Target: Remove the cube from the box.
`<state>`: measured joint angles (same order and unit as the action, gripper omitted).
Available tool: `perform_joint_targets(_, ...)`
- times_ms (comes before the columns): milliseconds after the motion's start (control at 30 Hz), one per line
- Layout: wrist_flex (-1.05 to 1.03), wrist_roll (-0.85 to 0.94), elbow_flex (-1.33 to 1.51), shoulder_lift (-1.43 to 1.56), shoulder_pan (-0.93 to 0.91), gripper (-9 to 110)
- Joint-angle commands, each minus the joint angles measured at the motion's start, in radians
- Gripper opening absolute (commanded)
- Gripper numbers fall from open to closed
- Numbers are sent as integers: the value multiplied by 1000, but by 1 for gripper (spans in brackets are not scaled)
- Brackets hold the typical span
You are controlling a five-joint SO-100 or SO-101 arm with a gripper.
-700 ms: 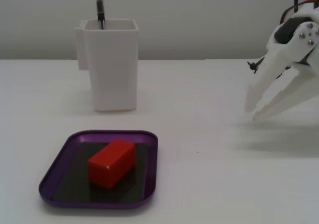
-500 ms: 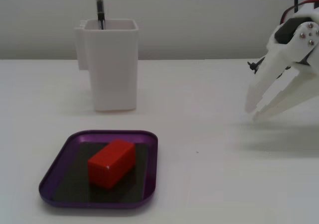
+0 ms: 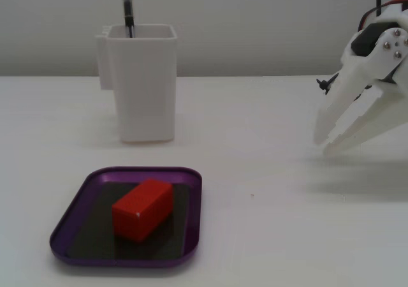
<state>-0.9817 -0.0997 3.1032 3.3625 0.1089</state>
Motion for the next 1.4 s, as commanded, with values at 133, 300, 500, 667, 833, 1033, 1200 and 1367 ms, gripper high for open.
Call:
perform_joint_targets(133,3,2,9,94,5,0)
perform_joint_targets(300,8,3,-2,94,-9,0)
perform_joint_targets(500,23,6,-118,78,-11,0)
perform_joint_targets(667,83,87,-227,74,-12,0)
perform_joint_targets(833,126,170,-249,-18,-77,1)
perform_joint_targets(1033,213,158,-430,-336,-110,1)
perform_joint_targets(1200,201,83,-690,-683,-92,1)
perform_joint_targets(1367,126,-54,-983,-1022,-91,1)
